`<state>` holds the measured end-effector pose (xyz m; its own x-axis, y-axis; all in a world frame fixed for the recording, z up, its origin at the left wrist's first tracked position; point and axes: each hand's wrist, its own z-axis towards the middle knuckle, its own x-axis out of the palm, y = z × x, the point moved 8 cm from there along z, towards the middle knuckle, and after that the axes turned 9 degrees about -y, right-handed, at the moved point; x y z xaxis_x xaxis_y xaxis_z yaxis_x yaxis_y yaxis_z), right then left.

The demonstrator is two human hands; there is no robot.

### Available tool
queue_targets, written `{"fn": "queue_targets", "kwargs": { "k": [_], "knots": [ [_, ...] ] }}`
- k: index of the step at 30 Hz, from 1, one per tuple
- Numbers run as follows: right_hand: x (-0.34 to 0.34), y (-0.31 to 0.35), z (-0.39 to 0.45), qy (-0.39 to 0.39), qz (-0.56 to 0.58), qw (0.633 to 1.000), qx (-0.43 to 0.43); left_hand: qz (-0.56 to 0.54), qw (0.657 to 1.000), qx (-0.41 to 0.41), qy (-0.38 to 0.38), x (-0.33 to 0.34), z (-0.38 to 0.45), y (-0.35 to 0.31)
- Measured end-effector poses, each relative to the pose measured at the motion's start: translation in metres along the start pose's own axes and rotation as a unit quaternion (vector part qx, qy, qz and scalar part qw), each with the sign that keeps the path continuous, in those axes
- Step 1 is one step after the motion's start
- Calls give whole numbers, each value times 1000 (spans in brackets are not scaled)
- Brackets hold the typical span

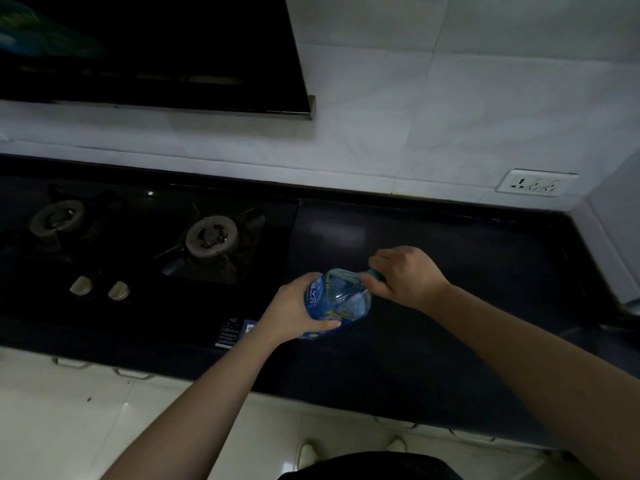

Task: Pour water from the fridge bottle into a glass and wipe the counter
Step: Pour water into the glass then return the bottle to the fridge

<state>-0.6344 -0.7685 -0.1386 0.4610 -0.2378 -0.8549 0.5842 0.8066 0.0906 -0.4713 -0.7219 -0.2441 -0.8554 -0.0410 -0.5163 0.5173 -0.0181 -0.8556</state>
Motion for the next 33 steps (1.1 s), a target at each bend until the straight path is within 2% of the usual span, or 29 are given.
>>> {"fn": "queue_targets", "kwargs": {
  "k": [2, 3, 4, 5, 7, 9, 12, 14, 16, 19, 21, 23, 27, 28, 31, 33],
  "knots": [
    [13, -20, 0, 104, -2, 976, 194, 17, 999, -16, -42, -1, 0, 3],
    [18, -25, -5, 142, 4, 957, 254, 17, 998, -23, -54, -1, 0, 5],
    [18, -24, -7, 148, 10, 954, 260, 8, 998, -27, -54, 1, -1, 7],
    [12, -19, -5, 106, 12, 972, 207, -7, 998, -31, -46, 2, -1, 8],
    [0, -2, -6, -13, 13, 999, 31, -41, 998, -38, -14, 4, 1, 11],
    [-3, 5, -11, -43, 15, 996, -81, -50, 998, -40, 25, 5, 4, 10],
    [-7, 4, -4, -39, 10, 987, -155, -55, 996, -31, 59, 10, 8, 0],
    [-11, -1, 3, -41, -8, 986, -161, -60, 997, -26, 41, 12, 10, -6],
    [-15, -10, 9, -48, -19, 995, -86, -56, 998, -24, -1, 12, 12, -9],
    [-10, -33, 11, -17, -20, 990, 136, -15, 996, -25, -90, 9, 13, -10],
    [4, -49, 4, 48, 10, 955, 294, 52, 986, -4, -155, 4, 13, -17],
    [12, -58, -3, 75, 47, 915, 393, 101, 976, 23, -193, 1, 14, -25],
    [17, -56, -11, 66, 101, 893, 434, 87, 985, -4, -152, 1, 17, -18],
    [18, -54, -12, 48, 147, 886, 437, 67, 988, -10, -137, 0, 17, -14],
    [23, -46, -19, -30, 313, 834, 453, 34, 994, 1, -105, 1, 20, -6],
    [30, -42, -25, -49, 383, 807, 447, 28, 996, 6, -85, 6, 20, -4]
  ]
}}
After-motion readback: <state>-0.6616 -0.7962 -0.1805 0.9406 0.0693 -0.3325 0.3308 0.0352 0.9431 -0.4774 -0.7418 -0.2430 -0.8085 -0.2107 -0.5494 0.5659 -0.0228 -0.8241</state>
